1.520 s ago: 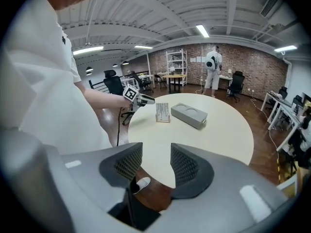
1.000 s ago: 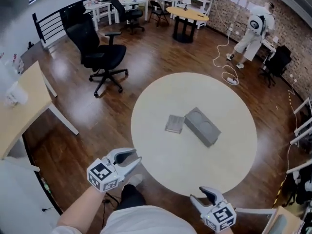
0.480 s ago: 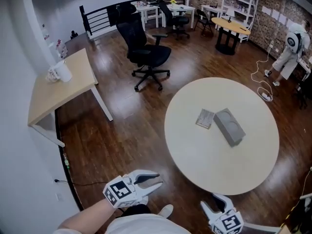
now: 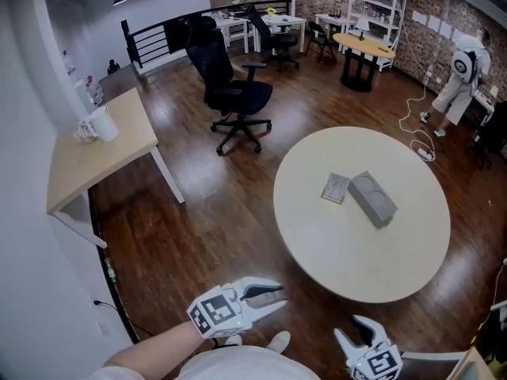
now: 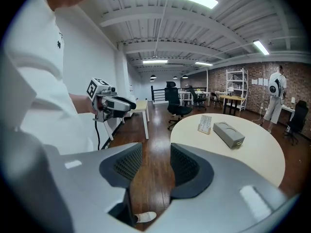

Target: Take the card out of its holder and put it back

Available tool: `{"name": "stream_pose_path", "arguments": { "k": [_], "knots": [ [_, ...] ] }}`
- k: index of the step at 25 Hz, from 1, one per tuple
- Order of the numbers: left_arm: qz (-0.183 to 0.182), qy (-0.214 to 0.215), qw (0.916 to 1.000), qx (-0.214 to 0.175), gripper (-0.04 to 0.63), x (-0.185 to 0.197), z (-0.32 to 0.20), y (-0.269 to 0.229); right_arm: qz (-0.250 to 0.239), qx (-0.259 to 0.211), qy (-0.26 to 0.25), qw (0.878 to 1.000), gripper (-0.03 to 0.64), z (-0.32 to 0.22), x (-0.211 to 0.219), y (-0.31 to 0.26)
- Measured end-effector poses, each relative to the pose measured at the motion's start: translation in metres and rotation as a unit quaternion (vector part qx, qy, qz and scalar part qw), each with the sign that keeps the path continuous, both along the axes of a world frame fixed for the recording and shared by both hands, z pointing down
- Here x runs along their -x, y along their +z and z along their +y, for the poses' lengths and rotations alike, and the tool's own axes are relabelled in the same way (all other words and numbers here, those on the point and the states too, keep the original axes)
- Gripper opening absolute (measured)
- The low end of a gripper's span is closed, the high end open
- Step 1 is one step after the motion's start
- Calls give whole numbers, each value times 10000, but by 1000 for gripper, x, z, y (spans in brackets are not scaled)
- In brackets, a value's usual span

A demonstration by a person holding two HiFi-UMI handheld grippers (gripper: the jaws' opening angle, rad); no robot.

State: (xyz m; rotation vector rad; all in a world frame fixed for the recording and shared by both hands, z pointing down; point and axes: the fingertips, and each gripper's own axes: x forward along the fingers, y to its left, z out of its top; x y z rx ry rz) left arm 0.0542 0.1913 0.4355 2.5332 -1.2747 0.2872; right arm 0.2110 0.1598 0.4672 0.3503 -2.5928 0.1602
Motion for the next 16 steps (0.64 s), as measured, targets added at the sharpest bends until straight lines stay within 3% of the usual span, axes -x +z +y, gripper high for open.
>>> {"name": "stream_pose_path", "arguments": {
  "k": [16],
  "knots": [
    [470, -345, 9982, 159, 124, 60, 104, 7, 87, -177, -155, 9997, 184, 94, 51, -8]
  ]
}}
